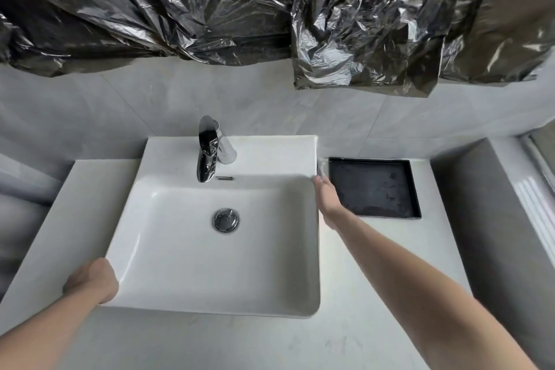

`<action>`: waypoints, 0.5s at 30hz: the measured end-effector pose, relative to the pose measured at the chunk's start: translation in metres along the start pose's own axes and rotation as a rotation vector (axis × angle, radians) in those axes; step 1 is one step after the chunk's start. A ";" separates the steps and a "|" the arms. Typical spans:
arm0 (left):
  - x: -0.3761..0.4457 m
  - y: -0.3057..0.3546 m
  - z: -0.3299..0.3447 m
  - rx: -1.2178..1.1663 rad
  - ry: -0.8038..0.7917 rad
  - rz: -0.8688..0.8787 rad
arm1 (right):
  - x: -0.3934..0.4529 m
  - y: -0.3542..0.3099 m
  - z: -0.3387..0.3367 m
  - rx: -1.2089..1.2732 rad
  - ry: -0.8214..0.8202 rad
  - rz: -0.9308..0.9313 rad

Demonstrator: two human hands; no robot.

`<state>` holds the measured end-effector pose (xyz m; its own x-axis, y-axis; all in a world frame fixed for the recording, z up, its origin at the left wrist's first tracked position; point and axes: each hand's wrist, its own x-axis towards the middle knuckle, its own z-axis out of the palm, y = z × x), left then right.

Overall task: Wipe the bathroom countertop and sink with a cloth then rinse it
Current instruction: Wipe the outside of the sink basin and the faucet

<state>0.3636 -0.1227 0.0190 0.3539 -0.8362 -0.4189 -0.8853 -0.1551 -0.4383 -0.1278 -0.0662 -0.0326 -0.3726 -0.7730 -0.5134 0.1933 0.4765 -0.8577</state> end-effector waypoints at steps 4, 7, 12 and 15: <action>0.002 -0.005 0.010 -0.013 0.004 0.004 | 0.039 -0.037 -0.002 0.024 0.002 -0.035; 0.009 -0.011 0.013 -0.032 0.007 0.022 | 0.037 -0.047 -0.001 0.090 -0.004 -0.038; 0.018 -0.009 0.013 -0.026 -0.024 0.015 | 0.016 0.009 0.001 0.154 -0.089 0.047; 0.025 -0.004 0.012 -0.027 -0.030 -0.003 | -0.018 0.057 -0.005 0.121 -0.129 0.074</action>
<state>0.3801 -0.1366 0.0008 0.3654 -0.8195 -0.4416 -0.8918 -0.1723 -0.4183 -0.1142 -0.0232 -0.0723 -0.2351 -0.7888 -0.5679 0.3264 0.4862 -0.8106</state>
